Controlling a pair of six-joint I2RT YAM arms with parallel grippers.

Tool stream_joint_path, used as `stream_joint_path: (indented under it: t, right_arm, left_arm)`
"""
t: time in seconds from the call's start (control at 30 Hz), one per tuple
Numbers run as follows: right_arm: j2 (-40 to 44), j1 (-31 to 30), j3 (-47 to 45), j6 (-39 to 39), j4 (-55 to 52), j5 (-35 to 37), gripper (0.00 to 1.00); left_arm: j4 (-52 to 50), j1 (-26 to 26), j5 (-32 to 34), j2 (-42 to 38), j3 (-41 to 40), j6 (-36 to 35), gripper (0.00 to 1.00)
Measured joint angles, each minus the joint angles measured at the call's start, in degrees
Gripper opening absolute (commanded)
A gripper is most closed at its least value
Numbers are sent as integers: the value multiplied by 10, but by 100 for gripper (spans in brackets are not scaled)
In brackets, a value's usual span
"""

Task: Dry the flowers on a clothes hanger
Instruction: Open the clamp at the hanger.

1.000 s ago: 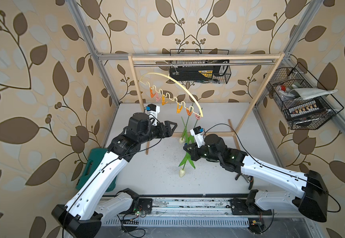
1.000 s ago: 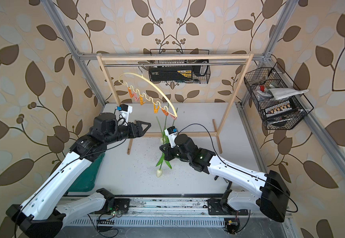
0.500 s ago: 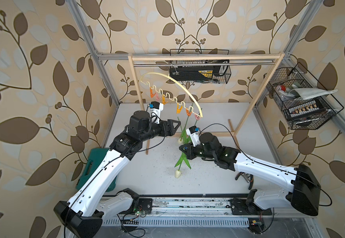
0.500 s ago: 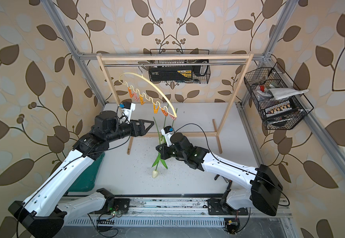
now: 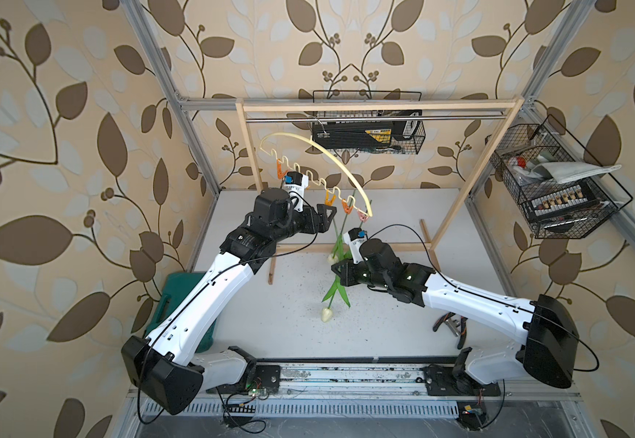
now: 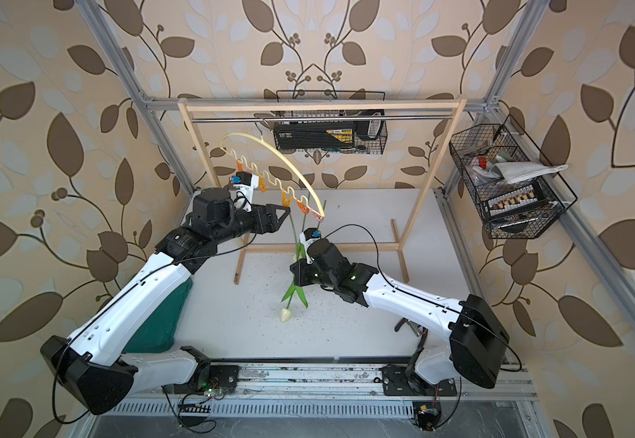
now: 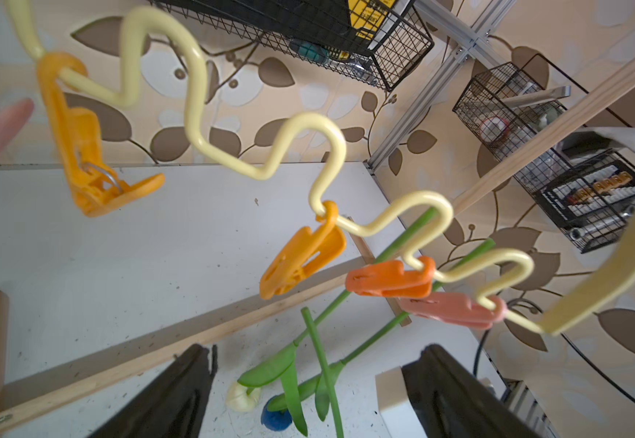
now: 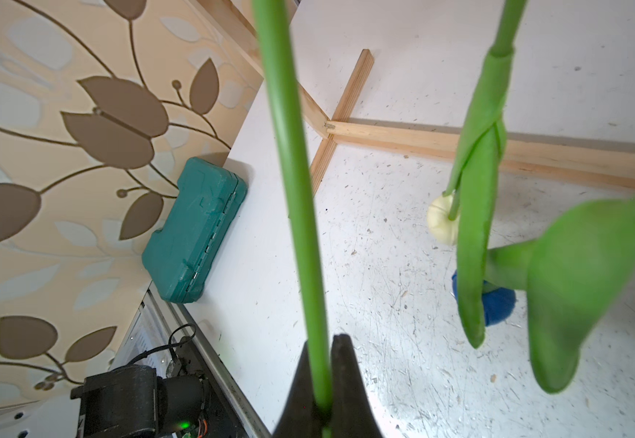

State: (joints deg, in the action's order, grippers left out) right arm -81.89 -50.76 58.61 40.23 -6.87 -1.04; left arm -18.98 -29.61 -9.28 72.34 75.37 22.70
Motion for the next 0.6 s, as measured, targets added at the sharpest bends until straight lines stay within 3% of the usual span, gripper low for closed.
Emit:
stream_joint_path:
  t: [0.6]
  right_arm:
    - [-2, 0, 2, 9, -9, 2, 0]
  left_arm:
    - [98, -37, 109, 40, -3, -58, 84]
